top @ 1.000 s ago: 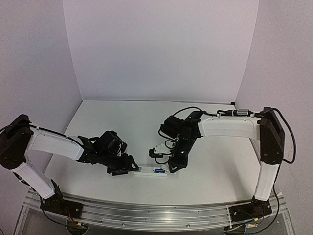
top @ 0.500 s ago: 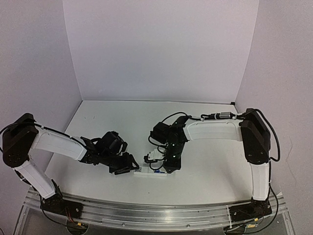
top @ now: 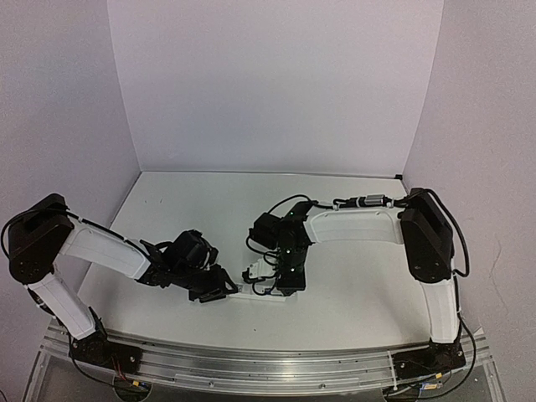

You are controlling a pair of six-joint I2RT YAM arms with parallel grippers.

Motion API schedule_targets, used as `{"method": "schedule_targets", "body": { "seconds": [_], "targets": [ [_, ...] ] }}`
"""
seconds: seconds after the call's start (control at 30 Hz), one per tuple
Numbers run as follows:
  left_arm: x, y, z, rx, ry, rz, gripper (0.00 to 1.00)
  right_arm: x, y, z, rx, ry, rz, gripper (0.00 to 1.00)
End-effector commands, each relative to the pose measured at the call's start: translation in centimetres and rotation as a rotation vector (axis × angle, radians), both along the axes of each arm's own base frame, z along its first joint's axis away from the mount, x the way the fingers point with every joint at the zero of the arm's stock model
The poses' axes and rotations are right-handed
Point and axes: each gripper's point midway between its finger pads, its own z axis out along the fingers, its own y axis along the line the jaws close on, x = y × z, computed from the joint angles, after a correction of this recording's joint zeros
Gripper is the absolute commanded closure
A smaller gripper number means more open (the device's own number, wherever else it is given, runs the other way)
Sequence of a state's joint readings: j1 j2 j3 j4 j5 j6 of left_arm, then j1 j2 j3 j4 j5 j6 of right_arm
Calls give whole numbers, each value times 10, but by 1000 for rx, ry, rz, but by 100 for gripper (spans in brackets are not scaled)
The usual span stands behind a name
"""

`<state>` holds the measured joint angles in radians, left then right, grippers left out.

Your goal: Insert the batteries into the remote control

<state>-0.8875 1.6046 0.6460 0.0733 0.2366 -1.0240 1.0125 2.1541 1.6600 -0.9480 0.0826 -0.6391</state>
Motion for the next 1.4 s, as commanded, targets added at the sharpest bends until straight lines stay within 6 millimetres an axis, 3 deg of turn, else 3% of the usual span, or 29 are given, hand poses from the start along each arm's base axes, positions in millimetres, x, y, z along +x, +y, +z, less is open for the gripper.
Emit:
{"method": "schedule_targets", "body": {
  "seconds": [0.0,0.4,1.1,1.37],
  "targets": [
    [2,-5,2,-31,-4,3,59,-1,7,1,-12,-11,33,93],
    [1,-5,-3,-14,9,2,63,-7,17,4,0,2,46,92],
    [1,-6,-5,-4,13,-12,63,-2,6,-5,-122,-51,3,94],
    [0,-6,-5,-3,14,-16,63,-6,7,-5,-129,-54,-27,88]
  ]
}}
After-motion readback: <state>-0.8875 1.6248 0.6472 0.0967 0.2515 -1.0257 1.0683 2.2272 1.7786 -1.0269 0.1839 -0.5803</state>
